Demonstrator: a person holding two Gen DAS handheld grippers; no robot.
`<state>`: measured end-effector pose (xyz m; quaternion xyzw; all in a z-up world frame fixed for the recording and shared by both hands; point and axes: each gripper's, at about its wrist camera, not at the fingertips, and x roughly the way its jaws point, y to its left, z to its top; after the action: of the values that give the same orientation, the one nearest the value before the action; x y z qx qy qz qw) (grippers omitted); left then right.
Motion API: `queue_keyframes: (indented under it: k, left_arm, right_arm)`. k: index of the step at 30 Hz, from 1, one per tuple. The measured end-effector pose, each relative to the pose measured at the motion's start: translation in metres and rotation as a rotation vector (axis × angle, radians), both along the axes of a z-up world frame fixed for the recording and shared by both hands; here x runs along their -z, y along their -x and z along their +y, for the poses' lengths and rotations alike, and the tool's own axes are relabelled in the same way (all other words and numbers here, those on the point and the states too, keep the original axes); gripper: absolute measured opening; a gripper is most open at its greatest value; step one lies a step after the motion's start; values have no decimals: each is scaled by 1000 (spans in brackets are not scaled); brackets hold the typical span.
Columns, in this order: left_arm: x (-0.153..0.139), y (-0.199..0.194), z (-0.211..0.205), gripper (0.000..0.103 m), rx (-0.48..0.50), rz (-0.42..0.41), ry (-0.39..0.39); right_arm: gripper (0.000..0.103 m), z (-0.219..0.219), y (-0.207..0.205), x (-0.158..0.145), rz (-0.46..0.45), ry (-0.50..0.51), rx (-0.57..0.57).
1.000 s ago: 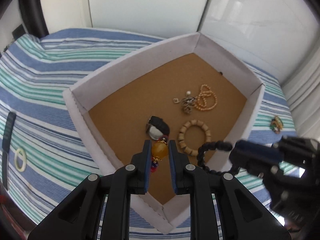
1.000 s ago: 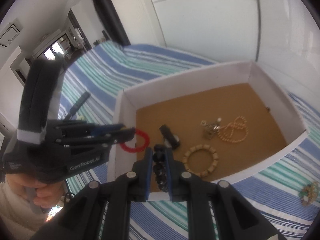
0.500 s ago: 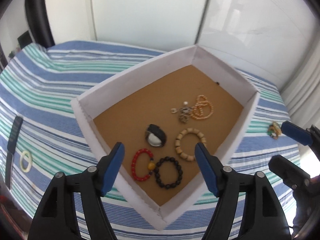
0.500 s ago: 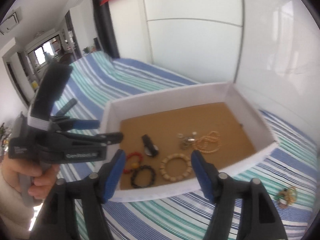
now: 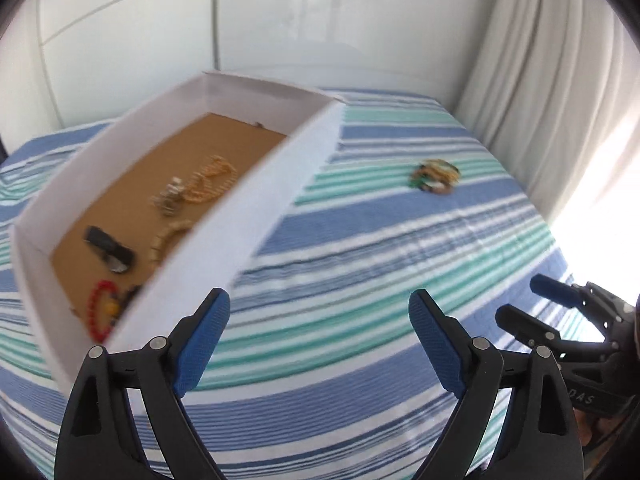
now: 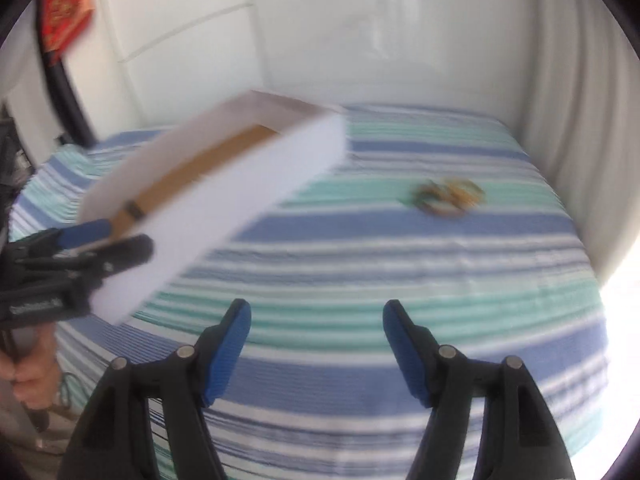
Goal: Organize jewelry
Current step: 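Withdraw both tools from the tray toward the remaining jewelry pile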
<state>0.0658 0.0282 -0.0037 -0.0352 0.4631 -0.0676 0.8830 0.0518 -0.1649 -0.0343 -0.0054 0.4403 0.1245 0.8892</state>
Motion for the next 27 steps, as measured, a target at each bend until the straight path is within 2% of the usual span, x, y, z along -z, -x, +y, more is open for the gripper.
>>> queue_keyframes:
  k: [2, 5, 9, 15, 19, 27]
  left_arm:
    - [10, 0, -21, 92, 21, 15, 2]
    - [16, 2, -51, 92, 64, 15, -44]
    - [17, 7, -72, 95, 134, 29, -64]
    - [18, 9, -84, 97, 161, 6, -101]
    - [17, 10, -86, 98, 147, -17, -150]
    - [19, 16, -84, 98, 138, -4, -159]
  right_arm:
    - [70, -25, 10, 13, 7, -1, 55]
    - [70, -45, 21, 26, 26, 4, 108]
    - [70, -66, 29, 31, 12, 13, 168]
    - [70, -67, 33, 22, -59, 59, 190]
    - [70, -69, 33, 17, -68, 55, 203]
    - [70, -70, 40, 10, -81, 68, 216]
